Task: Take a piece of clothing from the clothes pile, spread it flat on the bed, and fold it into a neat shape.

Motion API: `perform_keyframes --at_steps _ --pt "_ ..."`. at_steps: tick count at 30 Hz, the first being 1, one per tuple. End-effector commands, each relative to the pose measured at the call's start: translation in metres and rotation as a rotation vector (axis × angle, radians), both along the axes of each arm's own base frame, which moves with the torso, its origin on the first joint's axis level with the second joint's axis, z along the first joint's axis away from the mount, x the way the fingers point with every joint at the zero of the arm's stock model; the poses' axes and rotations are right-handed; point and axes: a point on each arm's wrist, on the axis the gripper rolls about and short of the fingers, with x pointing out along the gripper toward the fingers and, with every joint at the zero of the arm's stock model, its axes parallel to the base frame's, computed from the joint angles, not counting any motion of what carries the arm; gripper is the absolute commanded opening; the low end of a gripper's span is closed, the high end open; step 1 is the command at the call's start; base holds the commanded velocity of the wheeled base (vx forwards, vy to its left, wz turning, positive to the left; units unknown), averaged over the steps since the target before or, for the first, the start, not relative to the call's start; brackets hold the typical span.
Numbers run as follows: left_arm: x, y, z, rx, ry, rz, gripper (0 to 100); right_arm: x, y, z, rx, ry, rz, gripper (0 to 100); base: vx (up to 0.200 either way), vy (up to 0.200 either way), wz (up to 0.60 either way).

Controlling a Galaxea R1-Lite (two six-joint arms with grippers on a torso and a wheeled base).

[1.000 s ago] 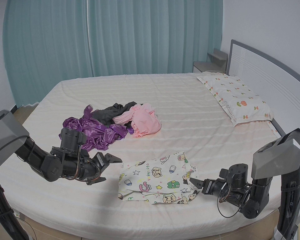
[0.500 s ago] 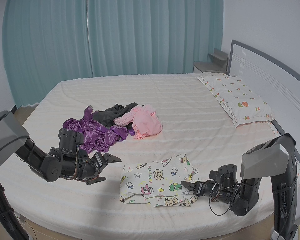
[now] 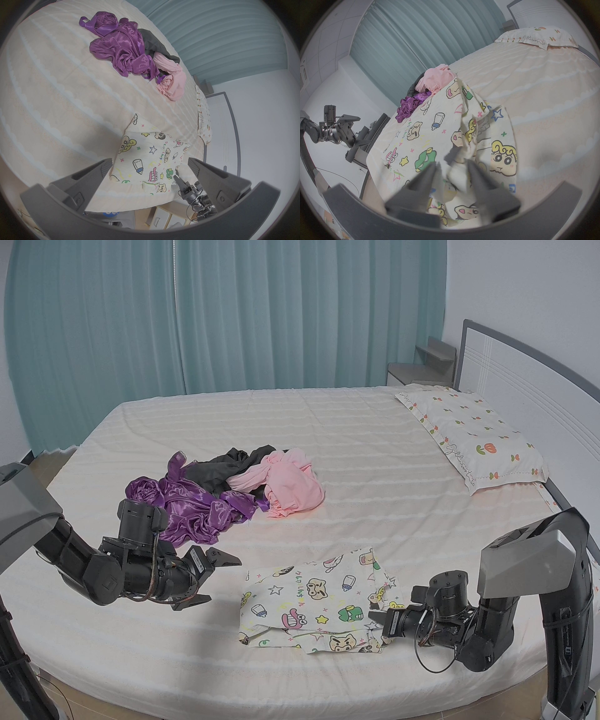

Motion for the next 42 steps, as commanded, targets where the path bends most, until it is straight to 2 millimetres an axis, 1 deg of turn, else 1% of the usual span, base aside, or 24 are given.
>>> perform_keyframes --at_steps 1,6,7,14,17,22,26,30,31,35,38,39,40,41,42 --pt "0.001 0.001 -0.002 0.003 0.004 0.002 100 -0.001 -0.004 0.007 0.004 -0.012 -0.011 0 0.000 0.000 0.00" --pt "0.001 0.001 -0.003 0.004 0.008 0.002 100 -0.009 -0.008 0.016 0.006 -0.014 -0.010 0 0.000 0.000 0.00" --pt "0.001 0.001 -0.003 0.004 0.008 0.002 100 -0.014 -0.011 0.022 0.007 -0.016 -0.011 0 0.000 0.000 0.00" --pt "0.001 0.001 -0.003 0.006 0.006 0.002 100 -0.030 -0.022 0.036 0.006 -0.004 -0.014 0 0.000 0.000 0.00" --pt "0.001 0.001 -0.003 0.006 0.006 0.002 100 -0.038 -0.028 0.034 -0.012 0.026 -0.018 0 0.000 0.000 0.00" --pt "0.001 0.001 -0.003 0.006 0.006 0.002 100 -0.044 -0.035 0.025 -0.054 0.062 -0.016 0 0.000 0.000 0.00" --pt "0.001 0.001 -0.003 0.006 0.006 0.002 100 -0.041 -0.034 0.021 -0.057 0.062 -0.014 0 0.000 0.000 0.00" --pt "0.001 0.001 -0.003 0.006 0.007 0.002 100 -0.043 -0.032 0.018 -0.063 0.073 -0.005 0 0.000 0.000 0.00" --pt "0.001 0.001 -0.003 0.006 0.007 0.002 100 -0.045 -0.032 0.015 -0.069 0.085 -0.004 100 0.000 0.000 0.00" --pt "0.001 0.001 -0.004 0.007 0.009 0.003 100 -0.042 -0.034 0.018 -0.057 0.056 -0.015 100 0.000 0.000 0.00" --pt "0.002 0.000 -0.009 0.003 0.030 0.004 100 -0.027 -0.041 0.033 -0.004 -0.059 -0.061 100 0.000 0.000 0.00" --pt "0.003 0.000 -0.013 0.005 0.041 0.002 100 -0.016 -0.042 0.042 0.019 -0.110 -0.077 100 0.000 0.000 0.00" --pt "0.003 0.000 -0.014 0.005 0.044 0.001 100 -0.009 -0.041 0.046 0.030 -0.135 -0.080 100 0.000 0.000 0.00" --pt "0.003 0.000 -0.014 0.005 0.044 0.001 100 -0.009 -0.041 0.046 0.030 -0.135 -0.080 100 0.000 0.000 0.00" --pt "0.003 -0.001 -0.016 0.006 0.050 0.000 100 0.006 -0.038 0.053 0.040 -0.159 -0.091 100 0.000 0.000 0.00"
